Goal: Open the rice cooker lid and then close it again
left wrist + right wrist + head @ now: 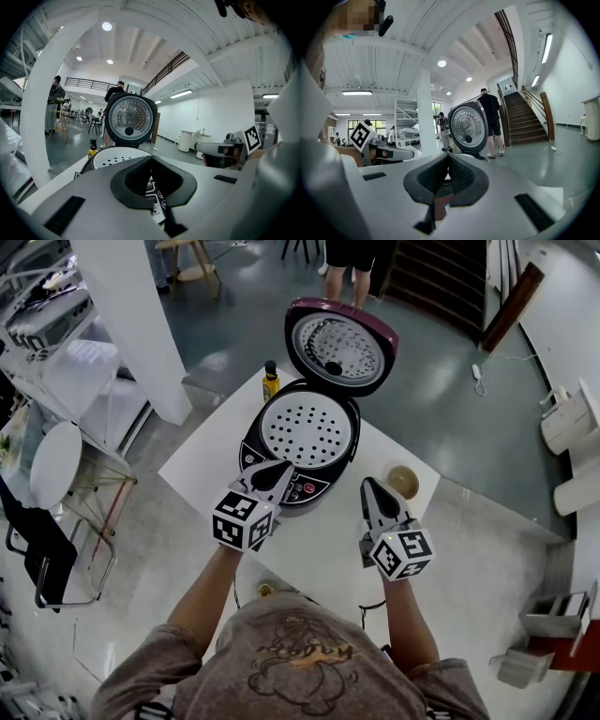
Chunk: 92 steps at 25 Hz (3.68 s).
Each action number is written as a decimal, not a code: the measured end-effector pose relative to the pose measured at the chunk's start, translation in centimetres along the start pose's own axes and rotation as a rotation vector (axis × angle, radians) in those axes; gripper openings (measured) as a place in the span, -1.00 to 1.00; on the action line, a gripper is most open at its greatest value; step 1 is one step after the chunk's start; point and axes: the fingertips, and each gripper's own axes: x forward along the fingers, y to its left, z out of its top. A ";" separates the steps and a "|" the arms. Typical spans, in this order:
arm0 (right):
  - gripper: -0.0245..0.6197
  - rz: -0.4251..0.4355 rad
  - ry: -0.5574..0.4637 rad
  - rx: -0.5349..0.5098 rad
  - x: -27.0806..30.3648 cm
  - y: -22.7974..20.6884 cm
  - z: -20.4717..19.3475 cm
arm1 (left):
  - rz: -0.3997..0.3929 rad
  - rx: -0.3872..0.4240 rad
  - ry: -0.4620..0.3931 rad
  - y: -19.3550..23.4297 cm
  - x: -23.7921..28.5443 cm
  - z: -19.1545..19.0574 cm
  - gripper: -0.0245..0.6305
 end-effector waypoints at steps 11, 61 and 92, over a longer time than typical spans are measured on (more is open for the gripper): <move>-0.92 0.009 -0.067 -0.074 3.7 -3.5 6.2 | -0.010 0.009 0.004 -0.6 0.2 0.1 -0.86; 0.38 0.133 0.033 -0.356 20.2 -11.6 11.4 | -0.086 0.011 0.012 0.1 5.4 2.1 -0.86; 0.29 0.224 0.041 -0.403 15.4 -5.8 9.0 | -0.050 -0.011 -0.014 0.2 1.7 1.3 -0.86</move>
